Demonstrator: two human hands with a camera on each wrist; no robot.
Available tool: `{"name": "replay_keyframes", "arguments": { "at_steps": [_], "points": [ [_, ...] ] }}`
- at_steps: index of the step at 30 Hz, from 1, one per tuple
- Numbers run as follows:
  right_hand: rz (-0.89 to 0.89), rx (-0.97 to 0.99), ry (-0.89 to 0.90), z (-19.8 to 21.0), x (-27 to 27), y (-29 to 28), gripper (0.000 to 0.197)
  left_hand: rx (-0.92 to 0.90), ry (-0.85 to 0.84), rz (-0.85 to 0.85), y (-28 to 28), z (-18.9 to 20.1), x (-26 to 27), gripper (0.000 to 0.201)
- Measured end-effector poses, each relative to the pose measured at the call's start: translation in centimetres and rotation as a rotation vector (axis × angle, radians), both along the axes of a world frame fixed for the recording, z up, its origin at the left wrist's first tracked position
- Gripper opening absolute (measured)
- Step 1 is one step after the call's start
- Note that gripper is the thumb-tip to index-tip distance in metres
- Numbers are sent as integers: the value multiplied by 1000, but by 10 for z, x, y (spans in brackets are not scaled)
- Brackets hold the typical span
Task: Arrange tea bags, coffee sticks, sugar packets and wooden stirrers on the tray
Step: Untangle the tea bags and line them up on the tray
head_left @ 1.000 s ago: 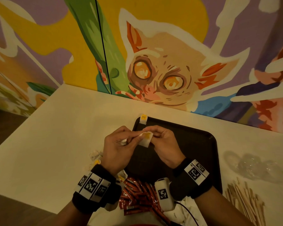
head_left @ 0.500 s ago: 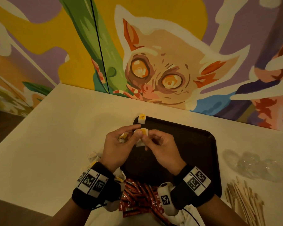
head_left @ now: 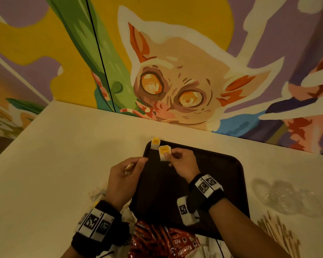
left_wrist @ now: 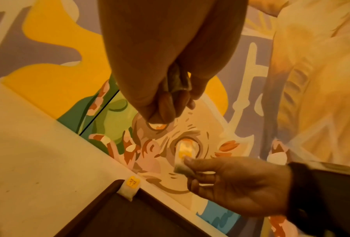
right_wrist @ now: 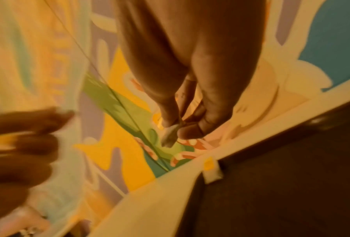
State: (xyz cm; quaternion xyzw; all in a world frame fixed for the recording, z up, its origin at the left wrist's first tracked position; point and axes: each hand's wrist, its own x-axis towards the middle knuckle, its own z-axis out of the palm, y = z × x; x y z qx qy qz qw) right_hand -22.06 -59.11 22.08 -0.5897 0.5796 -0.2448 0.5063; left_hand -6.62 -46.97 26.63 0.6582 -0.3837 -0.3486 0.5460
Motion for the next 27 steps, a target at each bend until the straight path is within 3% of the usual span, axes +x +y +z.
{"name": "replay_keyframes", "arguments": {
  "at_steps": [6, 15, 21, 27],
  "points": [
    [-143, 78, 173, -39, 11, -55, 30, 69, -12, -19, 5, -19, 18, 18],
    [-88, 192, 352, -69, 35, -87, 29, 151, 41, 7, 1, -33, 34, 14],
    [-135, 196, 412, -86, 44, -97, 22, 171, 45, -12, -5, -39, 37, 16],
    [-243, 180, 359, -96, 52, -97, 17, 187, 124, -39, -9, -42, 36, 17]
  ]
}}
